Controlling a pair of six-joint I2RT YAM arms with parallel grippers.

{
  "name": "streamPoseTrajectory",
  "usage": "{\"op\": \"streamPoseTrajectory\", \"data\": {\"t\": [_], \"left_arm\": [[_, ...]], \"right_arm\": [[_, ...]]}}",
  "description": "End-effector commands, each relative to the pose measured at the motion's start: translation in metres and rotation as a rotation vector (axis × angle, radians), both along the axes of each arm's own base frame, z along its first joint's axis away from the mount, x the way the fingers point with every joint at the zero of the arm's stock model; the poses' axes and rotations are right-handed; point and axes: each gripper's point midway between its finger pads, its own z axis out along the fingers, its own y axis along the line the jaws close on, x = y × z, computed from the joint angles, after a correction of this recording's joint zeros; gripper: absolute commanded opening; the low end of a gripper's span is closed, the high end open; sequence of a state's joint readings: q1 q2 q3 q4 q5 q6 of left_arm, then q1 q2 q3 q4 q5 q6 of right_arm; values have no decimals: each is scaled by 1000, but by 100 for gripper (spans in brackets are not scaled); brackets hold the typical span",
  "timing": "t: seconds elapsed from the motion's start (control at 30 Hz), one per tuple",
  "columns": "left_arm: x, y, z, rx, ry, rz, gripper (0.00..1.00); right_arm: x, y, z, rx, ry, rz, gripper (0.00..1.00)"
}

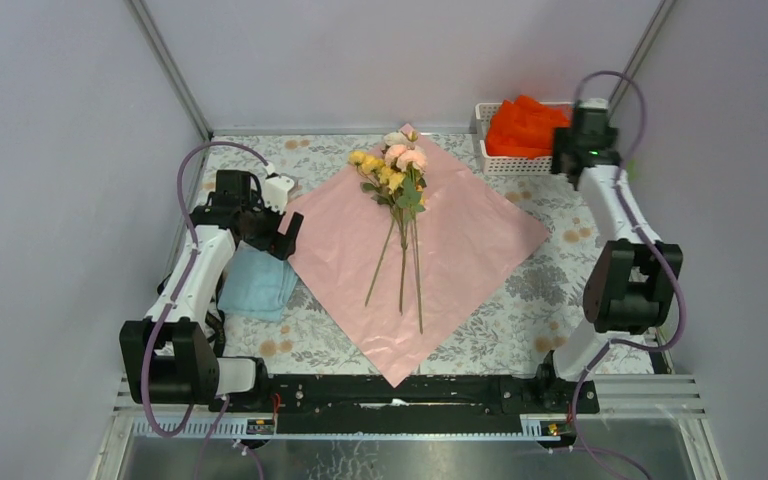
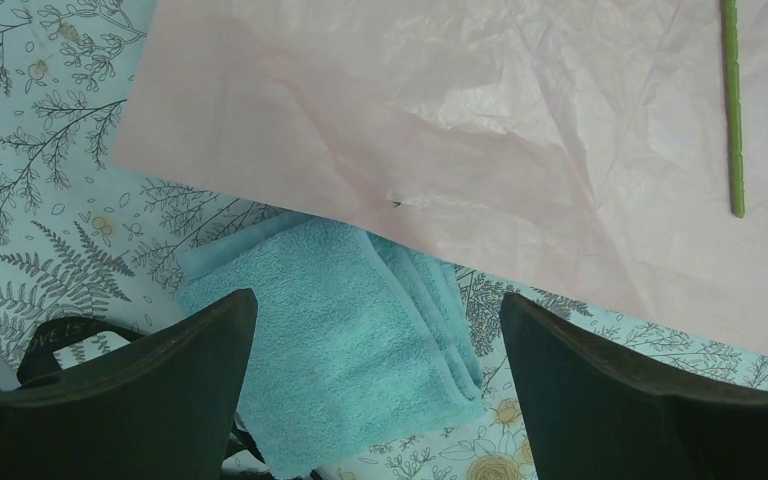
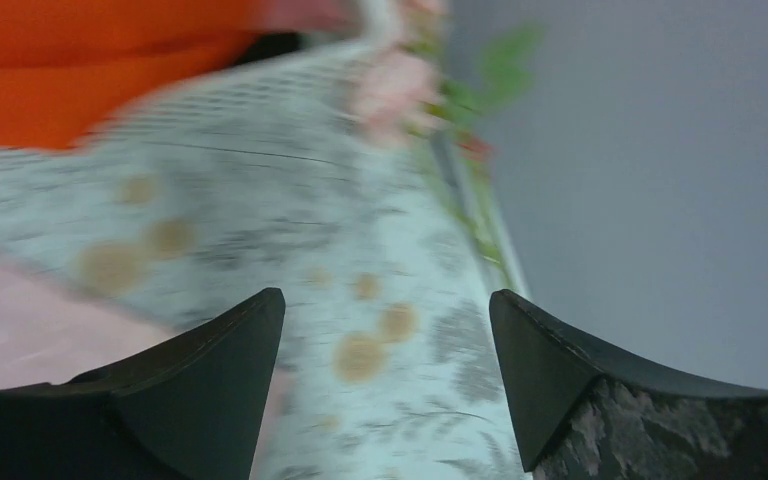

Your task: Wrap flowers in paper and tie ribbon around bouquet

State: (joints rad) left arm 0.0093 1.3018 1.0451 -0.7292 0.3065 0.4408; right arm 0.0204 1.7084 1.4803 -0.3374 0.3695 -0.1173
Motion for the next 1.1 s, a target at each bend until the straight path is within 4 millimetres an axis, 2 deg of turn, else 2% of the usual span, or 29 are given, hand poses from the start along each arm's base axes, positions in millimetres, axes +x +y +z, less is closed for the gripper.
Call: {"op": "streamPoseTrajectory", "data": {"t": [0.0, 0.17, 0.3, 0.4, 0.53, 0.67, 0.87, 0.93, 1.07], "left_arm": [[8, 5, -2, 16, -19, 7, 99], [7, 8, -8, 30, -5, 10, 99], [6, 12, -12, 49, 8, 24, 99], [6, 12, -14, 44, 18, 32, 99], [9, 12, -14, 39, 32, 50, 99], [9, 15, -17, 51, 49, 58, 99], [9, 18, -23, 67, 72, 75, 99], [10, 19, -23, 72, 75, 79, 99], [10, 20, -26, 76, 85, 82, 99]], "right_arm": [[-22, -91, -43, -103, 112, -167, 82], [-21, -136, -86, -214, 254, -234, 83], [-20, -165, -99, -239, 289, -308, 82], [-17, -172, -109, -243, 295, -307, 79], [-16, -184, -134, -232, 334, -313, 77], [-12, -195, -146, -261, 357, -316, 73], [-4, -196, -163, -256, 371, -288, 69], [-3, -199, -168, -270, 384, -286, 64], [-1, -209, -166, -315, 391, -301, 38]]}}
